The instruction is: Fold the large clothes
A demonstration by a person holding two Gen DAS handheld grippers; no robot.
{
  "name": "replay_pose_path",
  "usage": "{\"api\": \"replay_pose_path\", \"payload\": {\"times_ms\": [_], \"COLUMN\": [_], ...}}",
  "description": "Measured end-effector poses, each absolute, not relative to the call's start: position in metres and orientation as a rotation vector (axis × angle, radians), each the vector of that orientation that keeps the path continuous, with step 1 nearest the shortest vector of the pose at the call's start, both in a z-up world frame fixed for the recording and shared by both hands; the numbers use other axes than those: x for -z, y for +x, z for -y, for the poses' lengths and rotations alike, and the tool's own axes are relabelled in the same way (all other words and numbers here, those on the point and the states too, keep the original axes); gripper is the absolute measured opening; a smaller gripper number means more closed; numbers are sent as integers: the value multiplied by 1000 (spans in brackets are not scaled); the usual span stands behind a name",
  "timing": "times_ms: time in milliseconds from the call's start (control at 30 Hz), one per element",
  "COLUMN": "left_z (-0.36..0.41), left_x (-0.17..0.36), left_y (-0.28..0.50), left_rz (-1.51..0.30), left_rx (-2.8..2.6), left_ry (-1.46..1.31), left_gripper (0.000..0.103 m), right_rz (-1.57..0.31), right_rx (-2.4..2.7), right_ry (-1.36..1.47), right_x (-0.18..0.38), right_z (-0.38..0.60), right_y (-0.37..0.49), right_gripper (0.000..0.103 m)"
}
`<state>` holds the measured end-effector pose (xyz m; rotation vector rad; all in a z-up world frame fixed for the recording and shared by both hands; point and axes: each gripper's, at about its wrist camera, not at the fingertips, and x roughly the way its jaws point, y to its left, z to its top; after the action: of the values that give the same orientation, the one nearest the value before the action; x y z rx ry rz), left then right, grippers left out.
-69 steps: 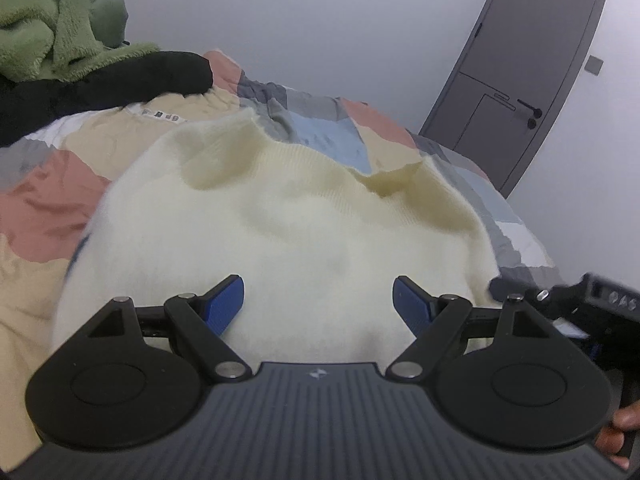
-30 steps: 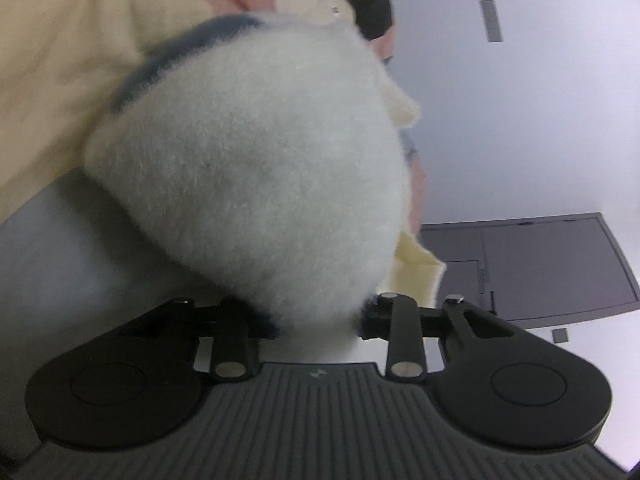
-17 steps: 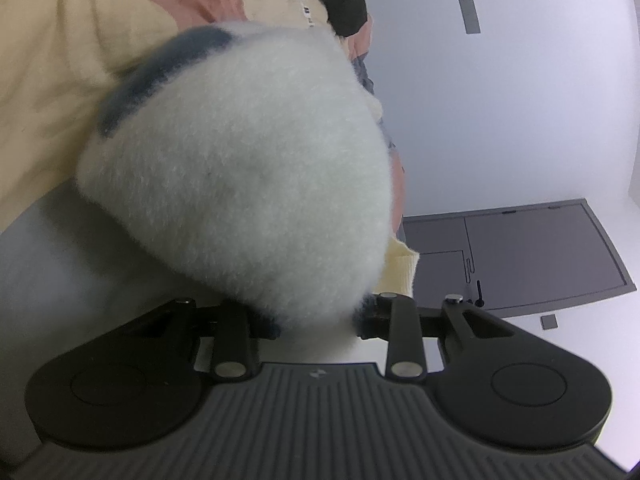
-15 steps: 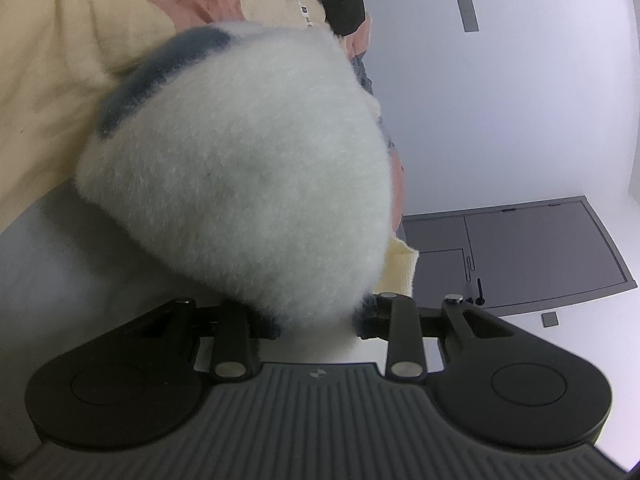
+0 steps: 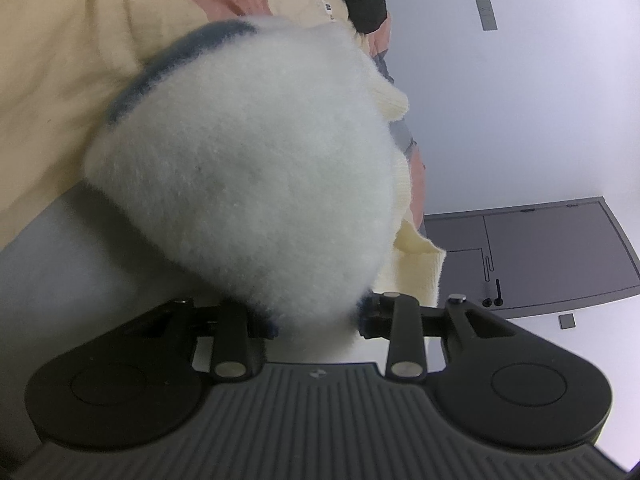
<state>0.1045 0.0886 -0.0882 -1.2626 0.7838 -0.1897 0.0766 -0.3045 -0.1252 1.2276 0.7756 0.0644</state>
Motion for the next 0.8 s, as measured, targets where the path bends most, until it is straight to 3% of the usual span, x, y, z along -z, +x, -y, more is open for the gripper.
{"api": "replay_pose_path", "payload": {"times_ms": [267,300,367,467,567,800], "left_z": [-82,-82,-81,-79,-79,-83], "left_x": [77,76,73,67,59,31], "left_y": [97,96,95,90,81,37], "left_rz": [-775,-771,-768,-753,-730,-697], "left_rx": [190,191,193,200,215,284], "left_ry": [-1210,-1203,-1190,-1158,-1135,-1120], "left_gripper": [40,40,39,38,36,36], "right_rz": [-809,-811,-802,-770,-730,-661], "right_rx": [-72,-94,-117,-136,-153,-205], "right_ry": [1250,1220,1155,1064,978,900], "right_x": [137,134,125,109,94,53], "right_z": [306,304,301,299,297,305], "right_y": [103,106,106,101,92,61], "right_gripper": [86,84,62,41,33,31]}}
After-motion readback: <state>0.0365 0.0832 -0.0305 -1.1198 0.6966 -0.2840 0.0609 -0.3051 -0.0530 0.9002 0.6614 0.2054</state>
